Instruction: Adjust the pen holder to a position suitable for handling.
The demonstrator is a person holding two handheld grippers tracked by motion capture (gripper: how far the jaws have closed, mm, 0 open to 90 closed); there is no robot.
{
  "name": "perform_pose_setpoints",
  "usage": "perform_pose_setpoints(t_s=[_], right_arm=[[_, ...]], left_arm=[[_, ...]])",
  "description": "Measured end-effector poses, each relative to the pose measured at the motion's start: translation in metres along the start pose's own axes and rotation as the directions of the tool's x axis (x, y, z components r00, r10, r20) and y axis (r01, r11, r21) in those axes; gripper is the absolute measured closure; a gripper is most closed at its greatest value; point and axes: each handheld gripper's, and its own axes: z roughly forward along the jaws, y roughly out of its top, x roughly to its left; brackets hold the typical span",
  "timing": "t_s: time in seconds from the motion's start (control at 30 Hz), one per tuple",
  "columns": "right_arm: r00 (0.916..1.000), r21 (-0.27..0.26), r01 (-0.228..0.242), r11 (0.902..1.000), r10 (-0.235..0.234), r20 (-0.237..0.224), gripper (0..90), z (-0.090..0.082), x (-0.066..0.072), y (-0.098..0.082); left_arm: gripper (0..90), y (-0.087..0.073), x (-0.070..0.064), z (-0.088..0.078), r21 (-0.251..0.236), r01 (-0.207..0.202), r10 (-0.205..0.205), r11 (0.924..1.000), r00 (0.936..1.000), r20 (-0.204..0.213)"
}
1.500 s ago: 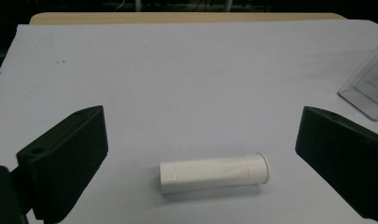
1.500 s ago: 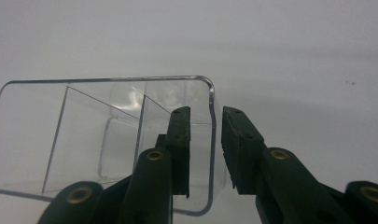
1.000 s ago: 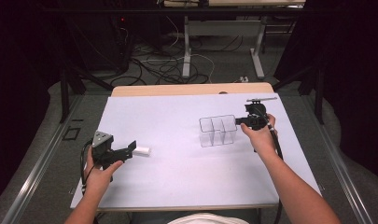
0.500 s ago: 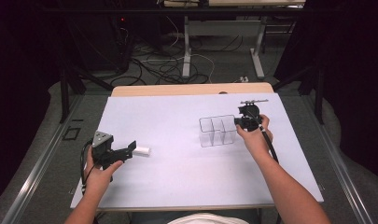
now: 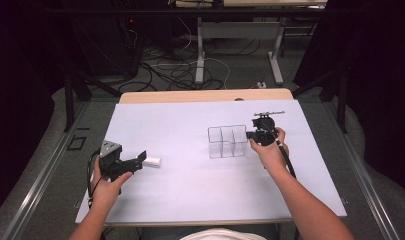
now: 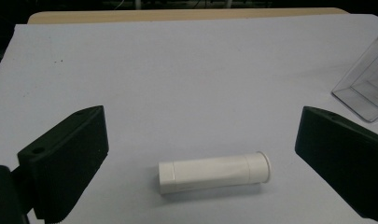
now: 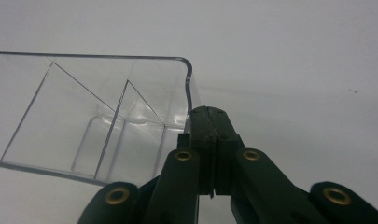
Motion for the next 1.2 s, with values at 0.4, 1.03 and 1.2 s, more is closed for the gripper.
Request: perform_pose_setpoints(t_s=[0.4,1.03,1.2], right_arm=[[0.9990,0.015,0.026,0.9996,-0.025,-0.037,90.0,0.004,0.023,-0.002],[0.9943,0.015,0.072,0.9973,-0.070,-0.080,90.0,0.012,0.057,-0.004],[0.9942,0.019,0.067,0.9975,-0.066,-0.085,90.0,0.013,0.057,-0.003]], left_arm=[[2.9,0.000,0.000,0.000,0.002,0.000,0.000,1.0000,1.0000,0.001],[3.0,0.000,0.000,0.000,0.003,0.001,-0.001,1.0000,1.0000,0.000],[3.0,0.000,0.000,0.000,0.004,0.004,-0.004,1.0000,1.0000,0.000]])
